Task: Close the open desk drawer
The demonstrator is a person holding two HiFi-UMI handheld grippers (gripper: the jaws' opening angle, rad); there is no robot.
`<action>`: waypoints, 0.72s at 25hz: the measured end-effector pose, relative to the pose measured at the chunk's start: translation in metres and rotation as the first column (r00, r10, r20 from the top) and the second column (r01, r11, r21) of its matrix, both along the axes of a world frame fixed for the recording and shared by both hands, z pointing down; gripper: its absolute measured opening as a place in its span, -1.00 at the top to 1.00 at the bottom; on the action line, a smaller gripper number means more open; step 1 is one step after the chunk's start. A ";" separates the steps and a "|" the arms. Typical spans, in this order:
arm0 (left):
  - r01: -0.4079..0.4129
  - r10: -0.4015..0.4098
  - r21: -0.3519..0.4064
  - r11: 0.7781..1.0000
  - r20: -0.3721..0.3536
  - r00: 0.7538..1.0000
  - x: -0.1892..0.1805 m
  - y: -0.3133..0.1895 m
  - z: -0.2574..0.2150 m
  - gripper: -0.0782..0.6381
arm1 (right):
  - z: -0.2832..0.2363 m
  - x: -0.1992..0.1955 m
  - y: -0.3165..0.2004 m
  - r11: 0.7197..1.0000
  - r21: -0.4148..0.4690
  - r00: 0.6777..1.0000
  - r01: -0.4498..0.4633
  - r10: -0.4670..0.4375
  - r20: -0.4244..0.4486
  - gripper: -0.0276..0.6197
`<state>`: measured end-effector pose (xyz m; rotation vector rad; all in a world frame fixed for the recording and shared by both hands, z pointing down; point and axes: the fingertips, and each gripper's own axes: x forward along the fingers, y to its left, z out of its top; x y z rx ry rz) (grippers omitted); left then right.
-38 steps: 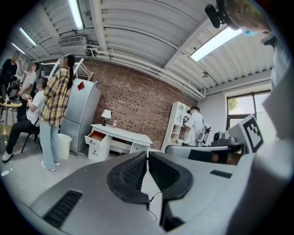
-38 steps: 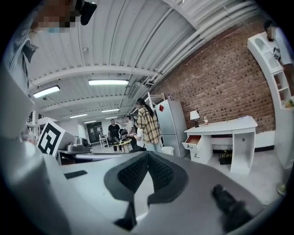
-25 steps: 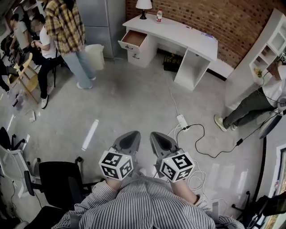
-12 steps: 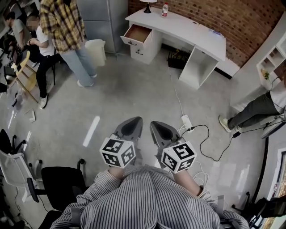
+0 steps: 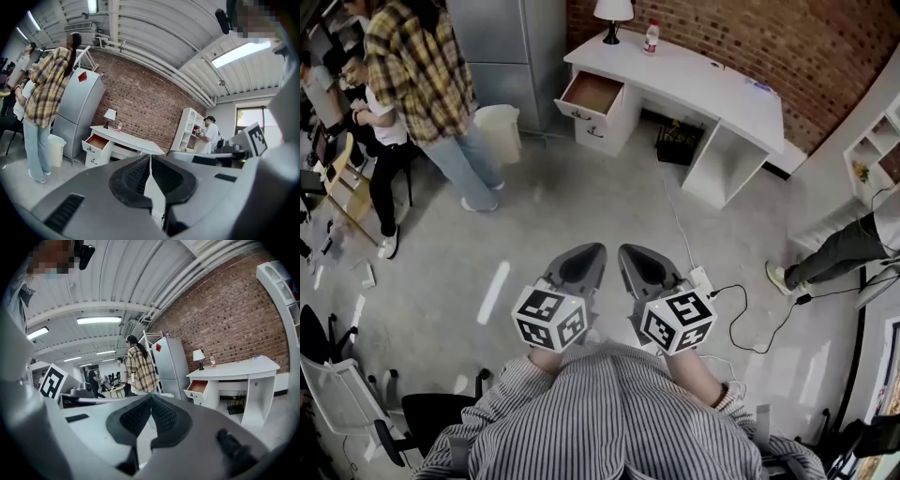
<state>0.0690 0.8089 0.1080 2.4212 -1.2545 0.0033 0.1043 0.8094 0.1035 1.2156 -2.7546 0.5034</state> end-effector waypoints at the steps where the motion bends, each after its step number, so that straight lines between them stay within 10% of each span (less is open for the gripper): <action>1: 0.000 0.000 -0.003 1.000 -0.001 1.000 -0.006 -0.007 0.002 0.72 | 0.000 -0.004 -0.009 1.000 0.000 1.000 -0.007 0.007 0.000 0.87; 18: 0.030 -0.032 -0.076 0.997 -0.024 0.999 -0.045 -0.110 0.033 0.72 | 0.029 -0.036 -0.127 0.998 -0.056 0.999 0.012 -0.015 -0.048 0.87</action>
